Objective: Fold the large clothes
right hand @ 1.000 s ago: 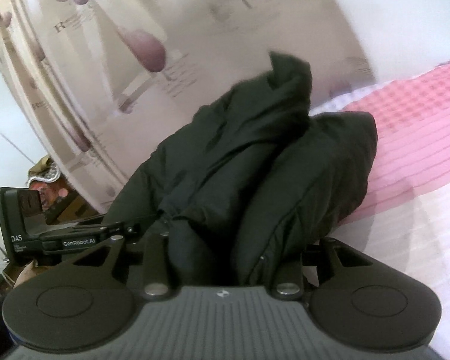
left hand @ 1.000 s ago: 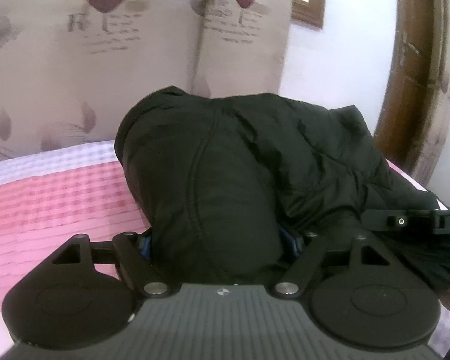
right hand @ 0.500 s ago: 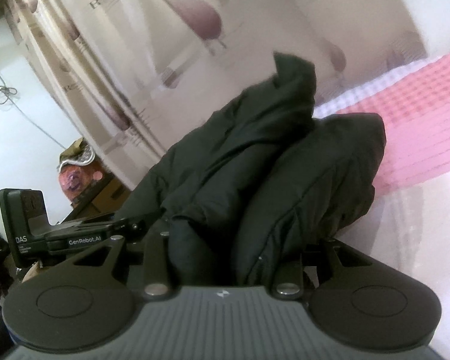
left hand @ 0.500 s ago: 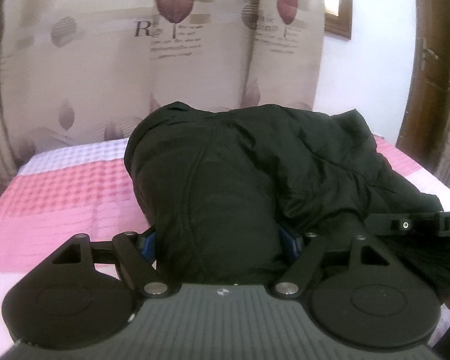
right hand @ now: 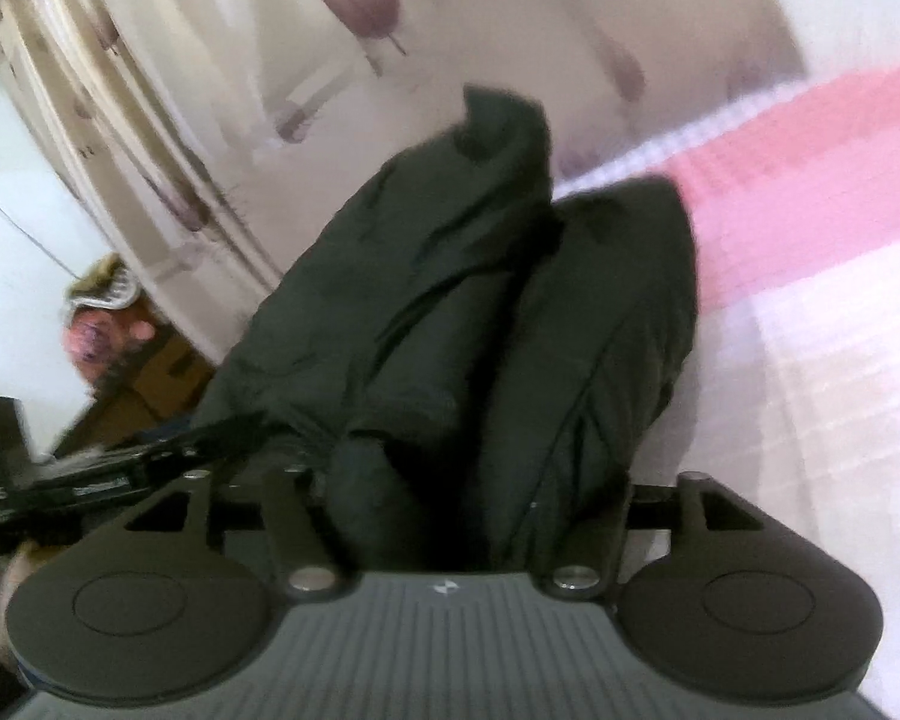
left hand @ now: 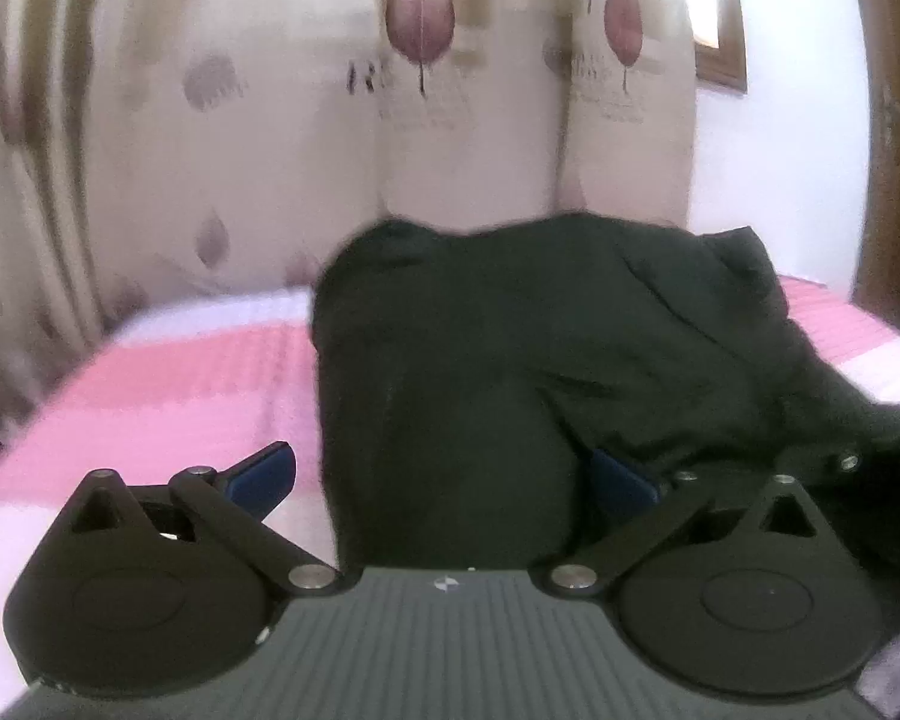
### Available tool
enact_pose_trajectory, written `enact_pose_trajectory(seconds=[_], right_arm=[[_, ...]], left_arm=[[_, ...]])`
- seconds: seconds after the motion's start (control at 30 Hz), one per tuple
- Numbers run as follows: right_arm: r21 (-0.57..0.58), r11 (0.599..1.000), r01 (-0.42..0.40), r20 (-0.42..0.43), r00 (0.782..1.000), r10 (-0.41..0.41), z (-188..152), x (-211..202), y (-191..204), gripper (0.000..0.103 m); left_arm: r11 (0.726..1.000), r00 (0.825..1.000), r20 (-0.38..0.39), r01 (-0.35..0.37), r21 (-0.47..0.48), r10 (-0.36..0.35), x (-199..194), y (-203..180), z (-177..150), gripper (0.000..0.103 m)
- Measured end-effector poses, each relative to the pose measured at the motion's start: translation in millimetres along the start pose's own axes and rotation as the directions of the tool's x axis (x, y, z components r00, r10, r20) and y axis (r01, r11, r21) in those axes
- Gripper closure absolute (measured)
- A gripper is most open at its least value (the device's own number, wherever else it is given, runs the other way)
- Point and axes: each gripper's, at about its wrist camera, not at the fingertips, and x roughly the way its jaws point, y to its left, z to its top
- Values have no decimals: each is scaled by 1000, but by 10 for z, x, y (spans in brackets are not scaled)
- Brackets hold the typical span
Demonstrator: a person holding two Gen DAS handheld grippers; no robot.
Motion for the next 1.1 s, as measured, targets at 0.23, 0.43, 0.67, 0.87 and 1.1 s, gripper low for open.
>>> enact_pose_trajectory(seconds=[0.23,0.43,0.67,0.87,1.1], right_arm=[[-163,968,192,166,972,-164,-175,-447,593,34],[-265,920,288,338,922,-191,-323,-871,971,19],[-352,879,321,474,871,-128,-352,-1238,1381,9],[-413,847,336,484,868,-108,-453,-1254,1630,7],[-396,844,363,504,854,-131,-493,-1272,1665,4]], left_arm=[[993,990,90,-116,30,113,-387,-169,74,0],[970,937,261,-243,3,234,-862,-375,168,0],[972,942,249,-236,10,226,-1130,-523,385,0],[984,951,269,-175,46,156,-1306,-635,392,0],[992,955,270,-105,-71,120,-1392,-603,372,0]])
